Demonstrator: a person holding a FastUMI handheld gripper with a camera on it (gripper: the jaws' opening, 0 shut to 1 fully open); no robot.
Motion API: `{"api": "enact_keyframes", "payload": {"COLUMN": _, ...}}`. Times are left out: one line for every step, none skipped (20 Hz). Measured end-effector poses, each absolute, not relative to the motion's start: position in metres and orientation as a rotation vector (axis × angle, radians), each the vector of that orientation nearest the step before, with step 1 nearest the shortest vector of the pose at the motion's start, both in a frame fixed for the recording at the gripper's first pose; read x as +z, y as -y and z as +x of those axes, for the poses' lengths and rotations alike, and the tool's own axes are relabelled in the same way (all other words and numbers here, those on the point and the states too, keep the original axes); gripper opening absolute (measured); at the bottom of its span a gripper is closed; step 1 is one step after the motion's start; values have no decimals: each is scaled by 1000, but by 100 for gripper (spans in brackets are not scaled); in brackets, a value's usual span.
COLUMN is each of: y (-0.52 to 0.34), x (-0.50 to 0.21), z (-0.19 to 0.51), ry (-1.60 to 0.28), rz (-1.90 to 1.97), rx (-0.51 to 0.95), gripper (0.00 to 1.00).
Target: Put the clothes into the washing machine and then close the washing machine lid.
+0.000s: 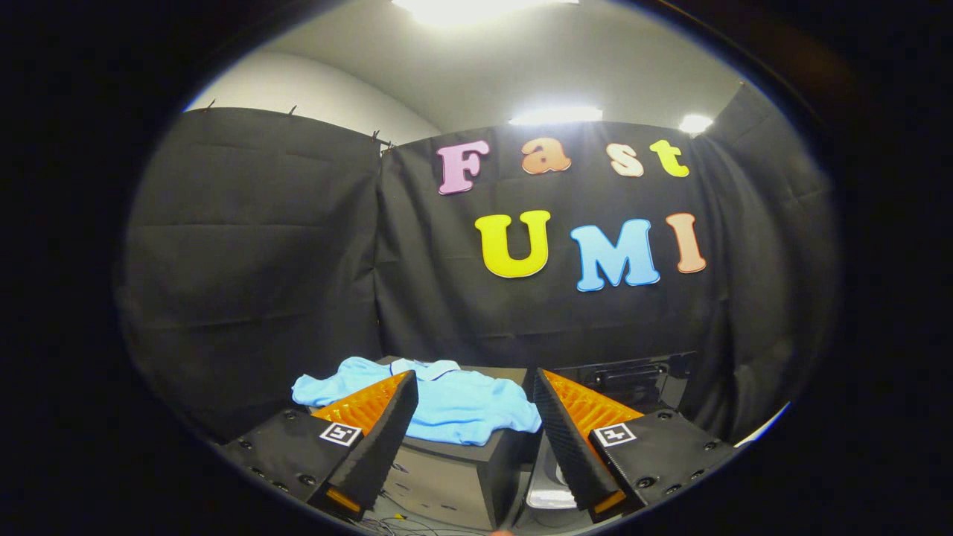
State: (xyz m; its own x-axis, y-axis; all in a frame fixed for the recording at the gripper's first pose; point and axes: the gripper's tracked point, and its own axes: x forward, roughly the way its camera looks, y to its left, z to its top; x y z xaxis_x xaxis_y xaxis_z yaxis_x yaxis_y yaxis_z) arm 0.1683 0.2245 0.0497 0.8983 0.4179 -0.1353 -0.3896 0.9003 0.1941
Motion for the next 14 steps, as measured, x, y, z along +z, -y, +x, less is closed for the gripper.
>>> {"api": "enact_keyframes", "payload": {"y": -229, "x": 49, "z": 174, "ry": -180, "rz": 156, "rx": 426, "gripper": 97}}
{"api": "enact_keyframes", "payload": {"y": -235, "x": 49, "z": 178, "ry": -187, "rz": 151, "rx": 436, "gripper": 97}}
{"api": "enact_keyframes", "payload": {"y": -243, "x": 48, "z": 182, "ry": -194, "rz": 151, "rx": 449, "gripper": 97}}
{"api": "enact_keyframes", "payload": {"y": -250, "x": 46, "z": 186, "ry": -204, "rz": 152, "rx": 462, "gripper": 97}}
{"api": "enact_keyframes", "payload": {"y": -257, "x": 44, "z": 189, "ry": -213, "rz": 154, "rx": 477, "gripper": 97}}
{"api": "enact_keyframes", "payload": {"y": -263, "x": 42, "z": 194, "ry": -223, "rz": 153, "rx": 488, "gripper": 97}}
{"api": "enact_keyframes", "payload": {"y": -269, "x": 40, "z": 197, "ry": -232, "rz": 149, "rx": 501, "gripper": 97}}
{"api": "enact_keyframes", "payload": {"y": -276, "x": 38, "z": 202, "ry": -242, "rz": 146, "rx": 513, "gripper": 97}}
{"api": "enact_keyframes", "payload": {"y": -283, "x": 37, "z": 207, "ry": -249, "rz": 143, "rx": 527, "gripper": 97}}
{"api": "enact_keyframes", "payload": {"y": -288, "x": 36, "z": 212, "ry": -254, "rz": 140, "rx": 539, "gripper": 97}}
{"api": "enact_keyframes", "payload": {"y": -294, "x": 36, "z": 216, "ry": -260, "rz": 140, "rx": 550, "gripper": 97}}
{"api": "enact_keyframes", "payload": {"y": -301, "x": 35, "z": 220, "ry": -269, "rz": 138, "rx": 562, "gripper": 97}}
{"api": "enact_keyframes", "payload": {"y": -307, "x": 33, "z": 224, "ry": -281, "rz": 136, "rx": 574, "gripper": 97}}
{"api": "enact_keyframes", "payload": {"y": -314, "x": 32, "z": 228, "ry": -293, "rz": 135, "rx": 586, "gripper": 97}}
